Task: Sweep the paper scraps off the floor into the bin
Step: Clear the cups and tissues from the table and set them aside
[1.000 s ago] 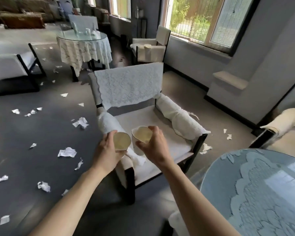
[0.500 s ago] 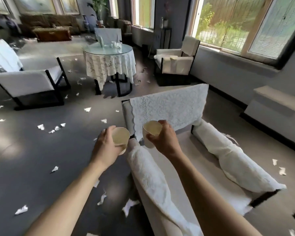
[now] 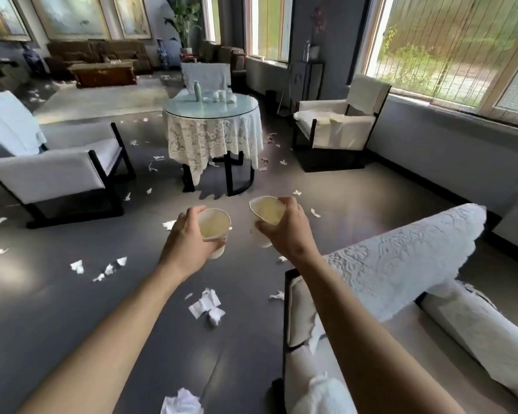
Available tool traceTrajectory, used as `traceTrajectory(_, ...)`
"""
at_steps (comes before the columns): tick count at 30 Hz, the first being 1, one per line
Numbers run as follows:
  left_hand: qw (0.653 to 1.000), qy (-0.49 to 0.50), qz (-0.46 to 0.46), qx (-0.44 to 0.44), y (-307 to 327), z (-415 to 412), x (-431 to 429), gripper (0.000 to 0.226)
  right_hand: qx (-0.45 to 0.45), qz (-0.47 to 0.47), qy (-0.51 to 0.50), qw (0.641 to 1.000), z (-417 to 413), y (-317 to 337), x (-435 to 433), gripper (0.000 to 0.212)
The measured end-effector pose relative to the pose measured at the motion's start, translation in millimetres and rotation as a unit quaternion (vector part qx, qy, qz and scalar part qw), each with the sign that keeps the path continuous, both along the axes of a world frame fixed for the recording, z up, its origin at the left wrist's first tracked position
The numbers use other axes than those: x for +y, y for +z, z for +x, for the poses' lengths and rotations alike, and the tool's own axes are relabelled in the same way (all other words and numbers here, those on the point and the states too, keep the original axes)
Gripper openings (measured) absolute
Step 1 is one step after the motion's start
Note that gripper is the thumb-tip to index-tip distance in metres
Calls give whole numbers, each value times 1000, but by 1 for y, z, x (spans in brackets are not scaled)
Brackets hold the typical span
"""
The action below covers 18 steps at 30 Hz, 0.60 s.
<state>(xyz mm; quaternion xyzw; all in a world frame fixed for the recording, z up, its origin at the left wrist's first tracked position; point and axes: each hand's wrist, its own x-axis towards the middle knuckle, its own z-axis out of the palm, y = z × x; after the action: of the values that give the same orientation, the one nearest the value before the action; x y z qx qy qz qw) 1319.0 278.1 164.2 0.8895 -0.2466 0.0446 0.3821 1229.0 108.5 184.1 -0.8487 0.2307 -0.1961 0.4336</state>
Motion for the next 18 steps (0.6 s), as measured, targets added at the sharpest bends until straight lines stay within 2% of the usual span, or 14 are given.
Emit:
traceTrajectory(6,998,-59,23,16,-5,144,-85,80,-4,26,-59,998,123,-16,-66,60)
traceTrajectory(13,993,-108,39,20,-24,336,-232,80,1,31,-112,993,305,-43,-203,62)
traceTrajectory(18,989,-129,63,30,-21,454,-328,80,21,37,-133,990,421,-38,-294,60)
